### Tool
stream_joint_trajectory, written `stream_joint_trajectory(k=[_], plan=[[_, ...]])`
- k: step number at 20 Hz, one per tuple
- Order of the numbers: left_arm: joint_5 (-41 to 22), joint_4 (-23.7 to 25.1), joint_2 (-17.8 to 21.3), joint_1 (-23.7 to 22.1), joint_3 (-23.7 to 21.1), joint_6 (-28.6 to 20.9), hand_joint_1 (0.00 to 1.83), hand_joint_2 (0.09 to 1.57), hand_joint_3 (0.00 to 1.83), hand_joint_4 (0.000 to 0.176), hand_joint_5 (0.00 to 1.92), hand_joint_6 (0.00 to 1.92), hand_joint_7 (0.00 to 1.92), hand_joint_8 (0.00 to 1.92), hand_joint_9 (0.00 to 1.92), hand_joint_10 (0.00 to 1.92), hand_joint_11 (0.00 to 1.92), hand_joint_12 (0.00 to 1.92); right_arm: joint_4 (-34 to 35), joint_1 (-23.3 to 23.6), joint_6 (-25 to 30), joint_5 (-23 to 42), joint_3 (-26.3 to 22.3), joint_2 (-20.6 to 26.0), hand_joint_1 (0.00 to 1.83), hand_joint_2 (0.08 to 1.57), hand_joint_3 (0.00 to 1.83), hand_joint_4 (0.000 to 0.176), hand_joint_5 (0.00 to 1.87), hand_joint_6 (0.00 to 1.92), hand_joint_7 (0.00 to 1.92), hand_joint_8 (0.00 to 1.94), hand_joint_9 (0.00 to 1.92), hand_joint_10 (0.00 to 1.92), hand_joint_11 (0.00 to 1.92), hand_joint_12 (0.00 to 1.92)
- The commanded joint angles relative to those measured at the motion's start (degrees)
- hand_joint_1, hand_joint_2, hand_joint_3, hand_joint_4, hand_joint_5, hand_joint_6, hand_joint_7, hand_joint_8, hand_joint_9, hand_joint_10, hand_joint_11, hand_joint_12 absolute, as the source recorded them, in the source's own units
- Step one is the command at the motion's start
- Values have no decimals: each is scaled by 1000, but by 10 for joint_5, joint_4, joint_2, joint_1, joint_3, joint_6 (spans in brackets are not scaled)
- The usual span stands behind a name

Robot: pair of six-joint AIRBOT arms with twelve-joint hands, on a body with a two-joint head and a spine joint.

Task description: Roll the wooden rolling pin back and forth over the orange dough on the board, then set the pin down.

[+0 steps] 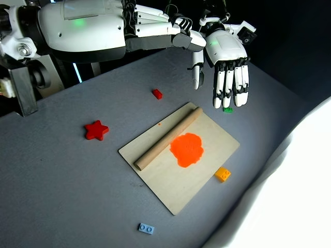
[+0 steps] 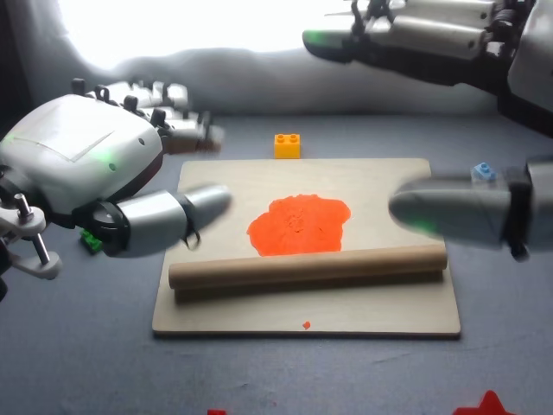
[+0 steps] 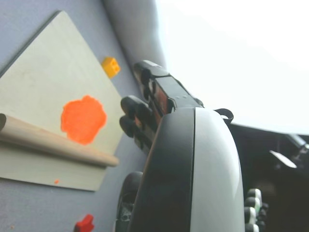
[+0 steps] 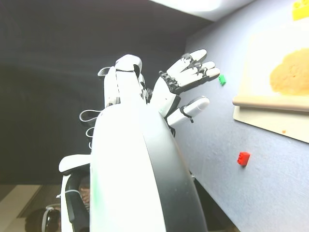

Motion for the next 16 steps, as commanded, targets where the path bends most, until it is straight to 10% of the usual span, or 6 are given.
stream_joint_trajectory(k=[1,14,16], plan=[[-74,14,0,-3,2,2,0,1202,27,22,30,3,55,4,21,3,0,0,21,4,-1,65,-3,3,0,1115,86,0,86,44,192,5,118,44,0,139],[-138,-40,-16,12,-8,26,0,1210,11,15,113,28,91,13,40,8,36,24,41,-45,16,89,-3,7,0,1168,0,0,210,16,263,2,158,5,0,106],[-162,-48,-24,25,-12,29,0,1200,6,7,47,2,52,0,16,0,4,14,93,-104,-76,118,-3,-2,0,1232,25,0,162,6,174,0,99,3,0,23]])
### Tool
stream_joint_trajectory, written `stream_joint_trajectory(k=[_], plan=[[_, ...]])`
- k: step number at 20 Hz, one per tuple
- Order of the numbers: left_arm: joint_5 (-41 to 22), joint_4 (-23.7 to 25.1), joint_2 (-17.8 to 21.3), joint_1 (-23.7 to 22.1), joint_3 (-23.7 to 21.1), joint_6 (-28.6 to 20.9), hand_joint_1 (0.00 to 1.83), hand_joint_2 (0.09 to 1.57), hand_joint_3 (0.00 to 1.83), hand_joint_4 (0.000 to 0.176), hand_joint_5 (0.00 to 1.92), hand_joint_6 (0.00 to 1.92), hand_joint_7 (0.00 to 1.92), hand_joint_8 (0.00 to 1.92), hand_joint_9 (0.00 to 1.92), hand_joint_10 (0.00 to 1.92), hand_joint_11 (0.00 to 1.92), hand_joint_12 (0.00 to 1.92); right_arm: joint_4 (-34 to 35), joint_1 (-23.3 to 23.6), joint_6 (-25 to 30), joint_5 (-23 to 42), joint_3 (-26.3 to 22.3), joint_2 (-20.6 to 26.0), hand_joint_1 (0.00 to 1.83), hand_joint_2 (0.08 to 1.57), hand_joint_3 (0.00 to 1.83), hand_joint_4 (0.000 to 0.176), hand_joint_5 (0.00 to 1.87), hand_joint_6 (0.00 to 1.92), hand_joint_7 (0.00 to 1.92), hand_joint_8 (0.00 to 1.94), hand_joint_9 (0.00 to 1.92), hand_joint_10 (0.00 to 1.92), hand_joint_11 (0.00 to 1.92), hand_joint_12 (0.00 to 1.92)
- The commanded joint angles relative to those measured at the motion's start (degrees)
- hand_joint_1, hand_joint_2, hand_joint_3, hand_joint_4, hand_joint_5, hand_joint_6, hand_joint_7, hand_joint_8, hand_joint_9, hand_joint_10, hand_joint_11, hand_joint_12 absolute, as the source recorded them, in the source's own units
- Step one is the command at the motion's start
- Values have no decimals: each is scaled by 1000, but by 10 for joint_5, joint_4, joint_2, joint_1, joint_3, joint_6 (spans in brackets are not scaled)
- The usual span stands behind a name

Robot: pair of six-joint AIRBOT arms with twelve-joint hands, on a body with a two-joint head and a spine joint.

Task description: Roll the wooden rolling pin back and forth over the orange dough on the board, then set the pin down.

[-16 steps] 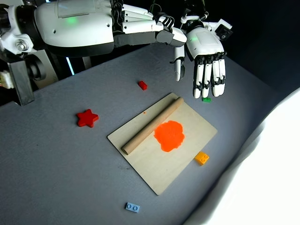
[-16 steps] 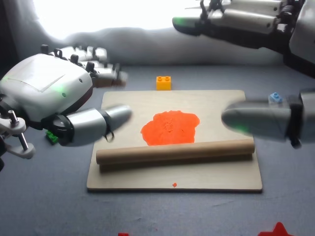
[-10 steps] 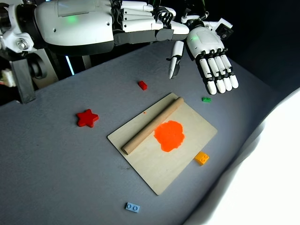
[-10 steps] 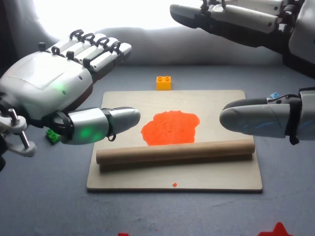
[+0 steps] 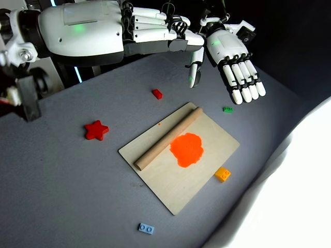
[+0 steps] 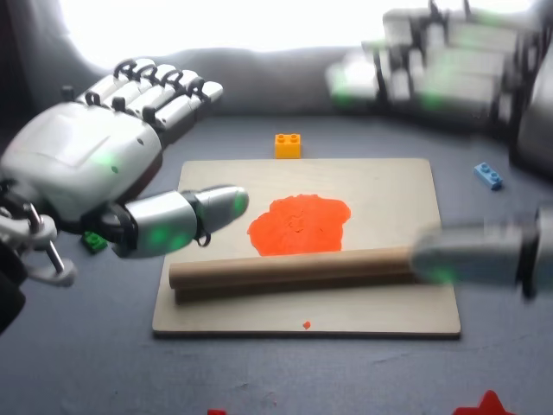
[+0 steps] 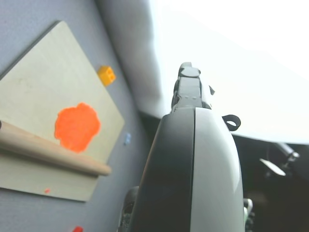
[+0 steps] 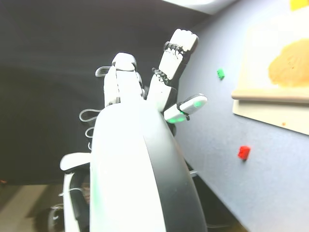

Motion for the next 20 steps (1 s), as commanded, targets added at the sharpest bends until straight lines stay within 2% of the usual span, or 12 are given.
stream_joint_trajectory(k=[1,4,5,8,10,12,13,14,16,20], plan=[[-86,18,-1,-2,-1,6,0,1204,7,3,19,0,31,0,2,0,0,2,28,8,-23,74,-1,-3,0,1279,45,0,125,0,125,0,67,0,0,4],[-84,9,-10,5,-2,9,0,1261,32,0,0,0,0,0,0,0,0,0,102,-1,-108,25,-1,-28,0,1434,60,0,125,3,81,3,36,1,0,0],[-84,11,-15,9,-2,11,0,1270,35,0,0,0,0,0,0,0,0,0,107,-4,-122,7,-1,-38,0,1458,61,0,130,4,79,4,32,1,0,0],[-88,17,-24,20,-6,19,0,1303,49,0,0,0,0,0,0,0,0,0,107,-25,-135,2,-1,-53,0,1476,61,0,121,0,95,9,37,3,0,0],[-103,17,-38,37,-7,19,0,1323,57,0,0,0,0,0,0,0,0,0,126,-52,-182,27,-1,-71,0,1473,56,0,57,0,35,0,4,0,0,0],[-107,17,-49,52,-7,23,0,1333,60,0,0,0,0,0,0,0,0,0,206,-89,-244,93,-1,-94,0,1472,53,0,61,6,40,6,4,2,0,0],[-107,16,-52,57,-7,27,0,1334,60,0,0,0,0,0,0,0,0,0,221,-97,-265,102,-1,-102,0,1468,50,0,66,8,43,7,1,0,0,0],[-104,-1,-53,63,-10,47,0,1331,57,0,0,0,0,0,0,0,0,0,309,-97,-337,87,-1,-127,0,1468,48,0,90,18,64,15,15,6,0,0],[-104,-14,-52,63,-10,64,0,1329,56,0,0,0,0,0,0,0,0,0,389,-90,-395,77,3,-148,0,1462,44,0,72,9,49,8,4,1,0,0],[-101,-18,-51,60,-6,73,0,1339,56,0,0,0,0,0,0,0,0,0,492,-71,-415,70,22,-190,0,1477,42,0,77,14,32,12,10,4,0,0]])
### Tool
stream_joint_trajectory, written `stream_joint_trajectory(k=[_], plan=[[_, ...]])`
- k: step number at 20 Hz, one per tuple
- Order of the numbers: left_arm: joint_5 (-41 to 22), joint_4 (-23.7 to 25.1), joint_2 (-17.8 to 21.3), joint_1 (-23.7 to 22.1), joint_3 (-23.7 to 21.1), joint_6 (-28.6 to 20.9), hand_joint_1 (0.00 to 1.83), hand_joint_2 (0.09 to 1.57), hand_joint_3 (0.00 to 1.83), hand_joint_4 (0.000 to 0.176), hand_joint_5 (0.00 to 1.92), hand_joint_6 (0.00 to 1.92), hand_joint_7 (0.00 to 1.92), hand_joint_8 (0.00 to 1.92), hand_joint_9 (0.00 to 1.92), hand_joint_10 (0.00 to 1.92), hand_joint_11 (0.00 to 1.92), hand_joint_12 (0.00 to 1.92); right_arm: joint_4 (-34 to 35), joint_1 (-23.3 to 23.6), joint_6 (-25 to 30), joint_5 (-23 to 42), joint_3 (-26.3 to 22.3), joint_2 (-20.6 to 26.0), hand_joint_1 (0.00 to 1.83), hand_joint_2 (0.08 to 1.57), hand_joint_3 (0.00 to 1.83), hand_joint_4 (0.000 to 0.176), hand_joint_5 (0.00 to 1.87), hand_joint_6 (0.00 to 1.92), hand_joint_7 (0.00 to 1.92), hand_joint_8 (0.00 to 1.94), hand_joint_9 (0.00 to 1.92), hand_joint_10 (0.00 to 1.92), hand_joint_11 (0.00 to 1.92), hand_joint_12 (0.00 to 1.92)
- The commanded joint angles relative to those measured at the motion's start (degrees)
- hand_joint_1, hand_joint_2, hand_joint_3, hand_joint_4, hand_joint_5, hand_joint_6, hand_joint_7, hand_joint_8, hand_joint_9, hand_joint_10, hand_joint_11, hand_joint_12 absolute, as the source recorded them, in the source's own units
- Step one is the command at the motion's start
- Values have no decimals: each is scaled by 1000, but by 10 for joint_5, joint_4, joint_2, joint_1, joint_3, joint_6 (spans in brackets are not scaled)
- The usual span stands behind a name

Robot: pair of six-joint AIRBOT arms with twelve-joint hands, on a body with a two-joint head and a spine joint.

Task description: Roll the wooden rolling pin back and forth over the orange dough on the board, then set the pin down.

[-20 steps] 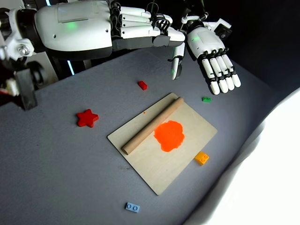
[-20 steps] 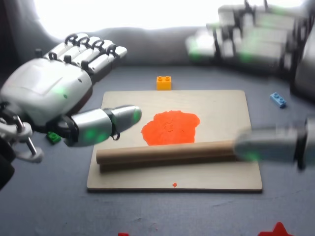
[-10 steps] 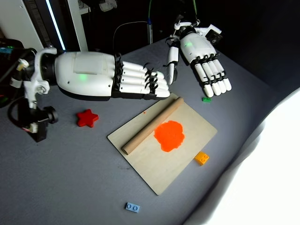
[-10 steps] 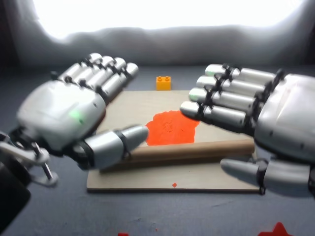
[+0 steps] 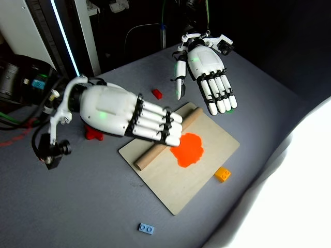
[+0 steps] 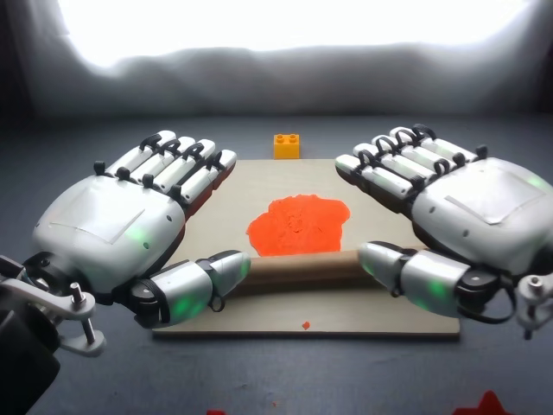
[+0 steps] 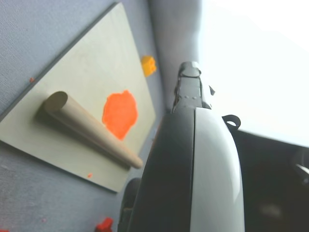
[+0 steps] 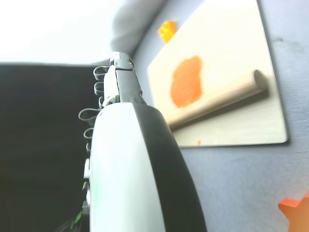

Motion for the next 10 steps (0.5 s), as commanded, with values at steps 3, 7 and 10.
stream_joint_trajectory(k=[3,7,10], plan=[[-75,25,5,0,-7,7,0,1340,56,0,0,0,0,0,0,0,0,0,-15,5,-11,64,4,-16,0,1476,40,0,82,16,37,13,12,5,0,0],[-36,-22,-2,-8,-16,56,0,1352,53,0,0,0,0,0,0,0,0,0,7,2,-25,82,30,-59,0,1472,32,0,16,0,0,0,0,0,0,0],[-1,-42,-6,-4,-6,54,0,1357,51,0,0,0,0,0,0,0,0,0,36,7,-28,83,58,-90,0,1473,30,0,4,1,0,0,0,0,0,0]])
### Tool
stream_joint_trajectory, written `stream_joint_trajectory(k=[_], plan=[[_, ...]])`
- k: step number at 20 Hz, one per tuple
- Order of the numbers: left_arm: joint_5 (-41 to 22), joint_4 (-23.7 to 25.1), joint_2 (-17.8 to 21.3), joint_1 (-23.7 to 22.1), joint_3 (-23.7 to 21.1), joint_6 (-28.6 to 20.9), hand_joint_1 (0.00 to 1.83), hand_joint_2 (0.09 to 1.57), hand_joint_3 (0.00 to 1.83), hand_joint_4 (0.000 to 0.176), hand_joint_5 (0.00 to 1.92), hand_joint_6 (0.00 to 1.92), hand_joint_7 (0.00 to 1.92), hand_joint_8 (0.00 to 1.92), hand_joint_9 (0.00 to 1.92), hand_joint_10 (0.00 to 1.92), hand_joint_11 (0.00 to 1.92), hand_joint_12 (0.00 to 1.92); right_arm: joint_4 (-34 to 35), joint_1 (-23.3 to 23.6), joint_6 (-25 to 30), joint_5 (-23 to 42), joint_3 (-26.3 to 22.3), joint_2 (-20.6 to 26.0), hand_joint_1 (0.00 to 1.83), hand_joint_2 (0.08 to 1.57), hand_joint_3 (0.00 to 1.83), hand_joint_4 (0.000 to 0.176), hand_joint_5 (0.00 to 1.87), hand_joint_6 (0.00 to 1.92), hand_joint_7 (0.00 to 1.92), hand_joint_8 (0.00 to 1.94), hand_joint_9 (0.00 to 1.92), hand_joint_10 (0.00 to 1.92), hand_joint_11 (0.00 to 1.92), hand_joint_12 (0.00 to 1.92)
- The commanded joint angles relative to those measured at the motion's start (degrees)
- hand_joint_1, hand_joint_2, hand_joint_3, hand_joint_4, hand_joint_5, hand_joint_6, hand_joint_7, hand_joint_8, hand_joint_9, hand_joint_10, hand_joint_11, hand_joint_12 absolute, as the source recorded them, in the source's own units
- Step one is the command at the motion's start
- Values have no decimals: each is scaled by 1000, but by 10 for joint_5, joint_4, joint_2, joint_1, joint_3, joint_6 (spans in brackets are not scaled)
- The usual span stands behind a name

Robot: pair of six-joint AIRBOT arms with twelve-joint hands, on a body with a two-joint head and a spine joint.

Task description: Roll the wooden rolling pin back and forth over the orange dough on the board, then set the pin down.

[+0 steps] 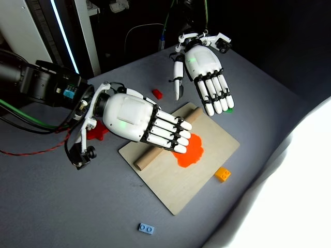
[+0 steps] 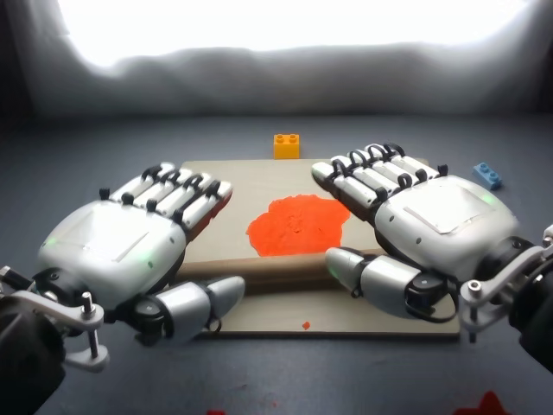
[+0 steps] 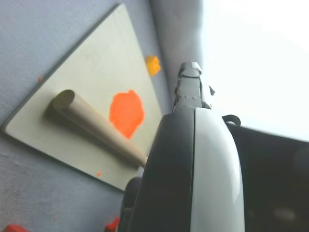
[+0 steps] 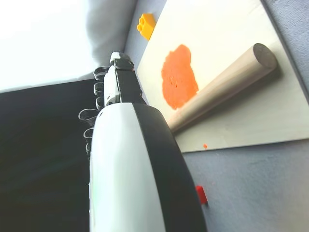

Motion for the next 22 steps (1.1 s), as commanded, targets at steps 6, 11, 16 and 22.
stream_joint_trajectory(k=[6,11,16,22], plan=[[-135,-17,-4,-2,-25,101,0,1376,45,0,0,0,0,0,0,0,0,0,-23,1,-6,55,38,-37,0,1470,25,0,0,0,0,0,0,0,0,0],[-176,-17,-56,16,2,63,0,1378,38,0,0,0,0,0,0,0,0,0,-22,-8,-7,67,77,-71,0,1475,25,0,0,0,0,0,0,0,0,0],[-187,-15,-87,18,23,55,0,1394,39,0,0,0,0,0,0,0,0,0,-6,-13,-8,72,100,-93,0,1497,31,0,12,5,0,0,0,0,0,0],[-199,-15,-106,32,44,46,0,1389,32,0,0,0,0,0,0,0,0,0,-5,-20,-15,81,114,-110,0,1464,12,0,23,9,10,4,0,0,0,0]])
